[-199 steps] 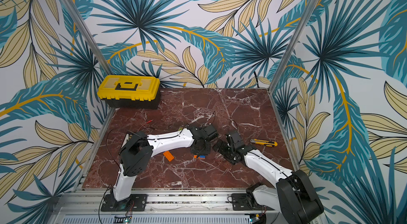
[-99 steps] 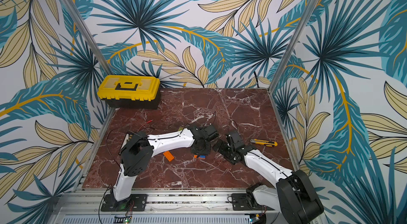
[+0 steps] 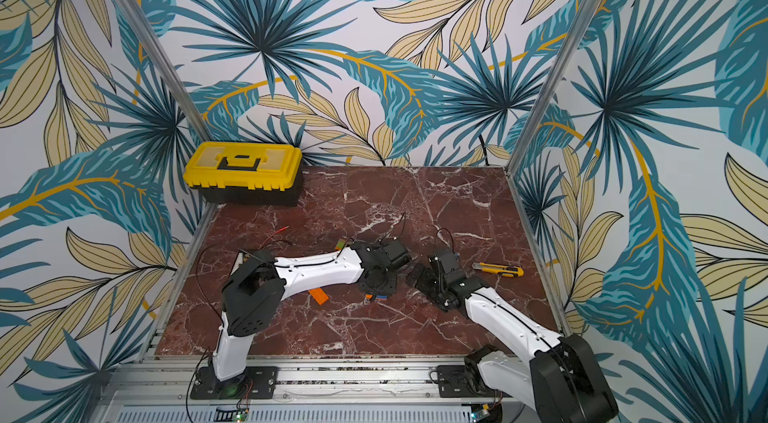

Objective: Assemble the number 5 with lego
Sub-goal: Assemble the lego brick with the lego brick.

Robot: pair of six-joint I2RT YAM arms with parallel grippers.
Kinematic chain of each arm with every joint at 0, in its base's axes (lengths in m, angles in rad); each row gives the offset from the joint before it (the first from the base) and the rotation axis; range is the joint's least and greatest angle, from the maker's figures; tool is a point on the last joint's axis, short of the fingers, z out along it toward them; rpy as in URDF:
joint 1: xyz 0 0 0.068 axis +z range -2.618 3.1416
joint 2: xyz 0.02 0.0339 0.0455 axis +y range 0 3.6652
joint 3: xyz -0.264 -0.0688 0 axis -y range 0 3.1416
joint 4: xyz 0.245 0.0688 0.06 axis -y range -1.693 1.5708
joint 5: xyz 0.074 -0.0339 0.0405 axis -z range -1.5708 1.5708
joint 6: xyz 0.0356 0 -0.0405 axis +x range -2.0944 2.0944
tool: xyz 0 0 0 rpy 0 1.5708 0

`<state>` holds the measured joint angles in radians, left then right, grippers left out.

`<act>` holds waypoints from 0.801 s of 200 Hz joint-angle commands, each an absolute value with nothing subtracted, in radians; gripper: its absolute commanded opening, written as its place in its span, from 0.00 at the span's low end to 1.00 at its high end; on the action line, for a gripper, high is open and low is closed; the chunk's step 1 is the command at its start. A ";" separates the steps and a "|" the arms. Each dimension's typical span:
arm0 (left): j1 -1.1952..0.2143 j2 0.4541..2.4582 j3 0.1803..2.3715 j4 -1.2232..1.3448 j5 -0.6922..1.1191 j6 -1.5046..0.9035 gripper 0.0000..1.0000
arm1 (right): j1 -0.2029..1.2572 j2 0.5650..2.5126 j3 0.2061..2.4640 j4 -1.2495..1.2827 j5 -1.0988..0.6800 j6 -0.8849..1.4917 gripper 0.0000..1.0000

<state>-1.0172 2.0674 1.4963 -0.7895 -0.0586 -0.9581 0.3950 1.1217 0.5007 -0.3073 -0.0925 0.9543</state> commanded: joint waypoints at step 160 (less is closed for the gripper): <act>-1.019 2.179 1.380 -0.811 -0.130 -0.987 0.16 | 0.390 1.093 0.481 -0.354 -0.058 0.974 0.99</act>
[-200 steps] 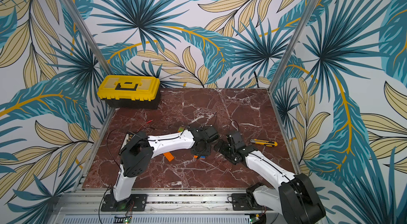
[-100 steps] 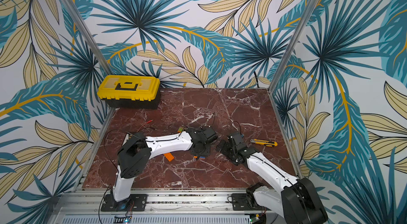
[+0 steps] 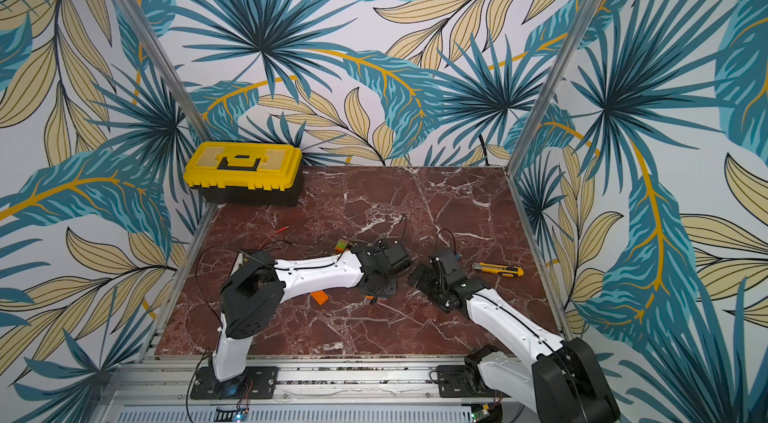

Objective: Assemble the number 5 with lego
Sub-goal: Assemble the lego brick with the lego brick.

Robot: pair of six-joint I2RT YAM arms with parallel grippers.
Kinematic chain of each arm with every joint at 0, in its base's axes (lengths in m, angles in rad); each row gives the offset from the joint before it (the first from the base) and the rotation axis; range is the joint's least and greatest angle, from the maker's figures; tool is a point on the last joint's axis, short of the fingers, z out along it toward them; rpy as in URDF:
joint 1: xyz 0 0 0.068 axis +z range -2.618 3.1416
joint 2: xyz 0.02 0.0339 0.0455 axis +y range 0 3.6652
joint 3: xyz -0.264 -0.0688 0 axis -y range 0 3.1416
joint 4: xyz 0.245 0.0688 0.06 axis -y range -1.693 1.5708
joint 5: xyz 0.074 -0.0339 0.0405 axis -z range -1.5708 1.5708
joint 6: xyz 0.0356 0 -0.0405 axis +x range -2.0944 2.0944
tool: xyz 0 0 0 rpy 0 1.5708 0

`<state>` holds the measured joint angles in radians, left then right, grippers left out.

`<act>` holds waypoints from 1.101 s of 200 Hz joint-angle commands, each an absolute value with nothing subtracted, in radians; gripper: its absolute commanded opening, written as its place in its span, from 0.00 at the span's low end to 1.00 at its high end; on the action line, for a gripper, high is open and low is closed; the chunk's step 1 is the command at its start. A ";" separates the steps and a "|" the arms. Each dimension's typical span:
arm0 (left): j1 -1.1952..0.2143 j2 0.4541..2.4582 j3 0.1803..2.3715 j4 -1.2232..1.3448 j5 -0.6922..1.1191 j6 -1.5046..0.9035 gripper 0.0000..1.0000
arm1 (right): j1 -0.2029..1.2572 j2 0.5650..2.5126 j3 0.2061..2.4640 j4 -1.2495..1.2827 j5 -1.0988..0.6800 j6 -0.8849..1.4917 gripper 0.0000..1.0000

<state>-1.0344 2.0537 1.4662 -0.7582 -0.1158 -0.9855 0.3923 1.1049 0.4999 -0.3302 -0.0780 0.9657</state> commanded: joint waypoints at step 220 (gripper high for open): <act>-0.937 1.971 1.473 -0.820 -0.095 -0.956 0.53 | 0.390 1.109 0.518 -0.371 -0.072 0.969 0.99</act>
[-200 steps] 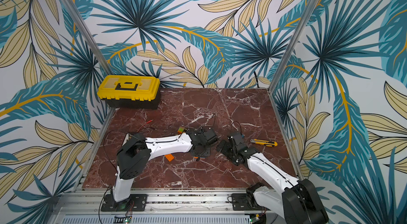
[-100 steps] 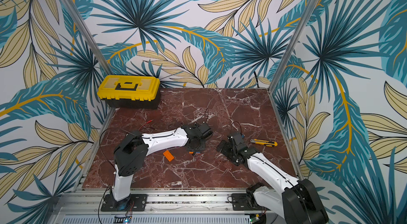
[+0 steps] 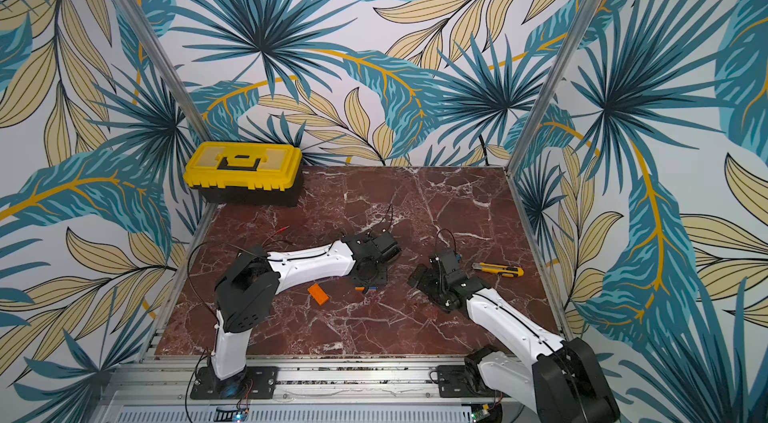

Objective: Assemble the number 5 with lego
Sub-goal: Assemble the lego brick with the lego brick, then move the lego brick at the center of the board.

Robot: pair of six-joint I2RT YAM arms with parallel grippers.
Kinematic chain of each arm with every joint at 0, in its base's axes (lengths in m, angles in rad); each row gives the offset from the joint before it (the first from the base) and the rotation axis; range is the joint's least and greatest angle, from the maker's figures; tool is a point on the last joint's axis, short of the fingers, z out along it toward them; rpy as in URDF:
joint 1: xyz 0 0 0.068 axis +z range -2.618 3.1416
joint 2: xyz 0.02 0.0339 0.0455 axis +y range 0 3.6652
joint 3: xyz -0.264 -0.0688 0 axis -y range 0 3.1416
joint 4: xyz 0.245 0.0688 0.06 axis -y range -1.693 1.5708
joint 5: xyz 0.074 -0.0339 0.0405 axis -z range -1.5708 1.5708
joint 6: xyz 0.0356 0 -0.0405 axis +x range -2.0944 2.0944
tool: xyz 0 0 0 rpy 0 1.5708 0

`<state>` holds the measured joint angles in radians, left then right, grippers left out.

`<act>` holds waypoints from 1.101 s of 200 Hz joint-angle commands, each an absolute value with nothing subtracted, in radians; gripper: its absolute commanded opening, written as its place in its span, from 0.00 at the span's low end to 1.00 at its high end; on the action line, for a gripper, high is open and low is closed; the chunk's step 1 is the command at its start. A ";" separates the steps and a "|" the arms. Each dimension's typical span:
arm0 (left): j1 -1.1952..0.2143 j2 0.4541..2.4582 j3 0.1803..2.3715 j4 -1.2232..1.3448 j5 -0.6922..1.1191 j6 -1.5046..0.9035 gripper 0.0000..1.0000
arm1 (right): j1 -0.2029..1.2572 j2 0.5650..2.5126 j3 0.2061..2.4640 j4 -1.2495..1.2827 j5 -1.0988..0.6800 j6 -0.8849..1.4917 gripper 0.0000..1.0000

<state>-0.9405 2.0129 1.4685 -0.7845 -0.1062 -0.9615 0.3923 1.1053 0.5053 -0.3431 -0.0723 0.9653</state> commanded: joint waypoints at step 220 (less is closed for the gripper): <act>-0.714 1.223 0.824 -0.745 -0.389 -1.133 0.72 | 0.721 1.295 0.866 -0.375 0.060 0.722 0.99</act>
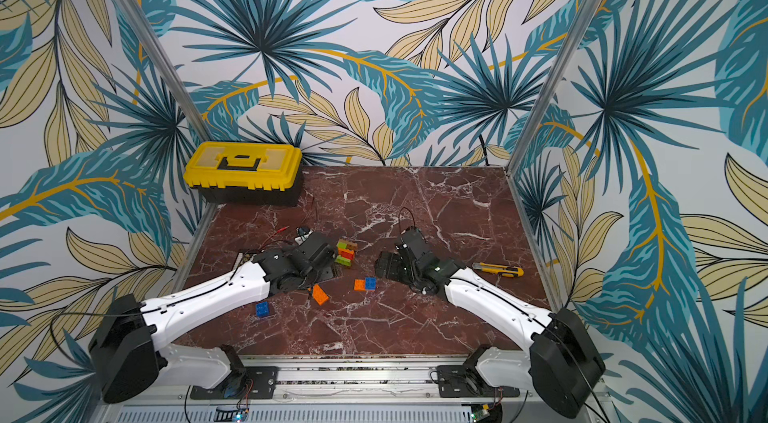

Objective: Assemble the number 5 with lego
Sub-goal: Move the lego brick at the center of the board.

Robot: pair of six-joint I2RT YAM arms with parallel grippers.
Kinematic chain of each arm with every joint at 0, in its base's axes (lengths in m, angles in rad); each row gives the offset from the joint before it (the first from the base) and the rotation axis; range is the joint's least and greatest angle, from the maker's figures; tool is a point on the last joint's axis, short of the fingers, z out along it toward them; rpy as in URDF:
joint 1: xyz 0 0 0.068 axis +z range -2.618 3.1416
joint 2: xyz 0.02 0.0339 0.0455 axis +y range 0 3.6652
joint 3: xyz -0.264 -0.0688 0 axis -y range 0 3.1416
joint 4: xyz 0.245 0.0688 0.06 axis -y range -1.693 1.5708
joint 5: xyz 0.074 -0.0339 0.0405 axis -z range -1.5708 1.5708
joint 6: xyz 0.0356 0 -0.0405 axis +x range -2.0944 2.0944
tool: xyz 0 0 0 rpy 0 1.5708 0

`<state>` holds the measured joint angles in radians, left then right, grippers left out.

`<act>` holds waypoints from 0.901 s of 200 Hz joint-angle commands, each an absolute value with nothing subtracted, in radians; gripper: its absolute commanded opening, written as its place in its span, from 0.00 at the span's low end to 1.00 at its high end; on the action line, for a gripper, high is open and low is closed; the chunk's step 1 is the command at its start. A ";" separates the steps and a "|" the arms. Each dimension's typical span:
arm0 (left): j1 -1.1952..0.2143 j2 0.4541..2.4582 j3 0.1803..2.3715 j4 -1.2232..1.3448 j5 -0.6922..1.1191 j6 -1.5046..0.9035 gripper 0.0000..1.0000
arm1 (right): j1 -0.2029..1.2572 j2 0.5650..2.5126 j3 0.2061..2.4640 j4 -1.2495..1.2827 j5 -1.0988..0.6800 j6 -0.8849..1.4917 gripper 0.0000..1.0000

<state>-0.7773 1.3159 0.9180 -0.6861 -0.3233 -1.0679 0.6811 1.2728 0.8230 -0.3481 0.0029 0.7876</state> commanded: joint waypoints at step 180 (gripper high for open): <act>-0.168 0.941 0.520 -0.769 -0.124 -1.045 0.99 | 1.068 2.025 1.561 -0.639 0.124 0.384 0.77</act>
<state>-0.1909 0.9485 0.5381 -0.7681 -0.1398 -1.0584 1.0615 1.9717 1.5116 -0.5682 0.0975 0.4210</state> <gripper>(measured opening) 0.979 0.797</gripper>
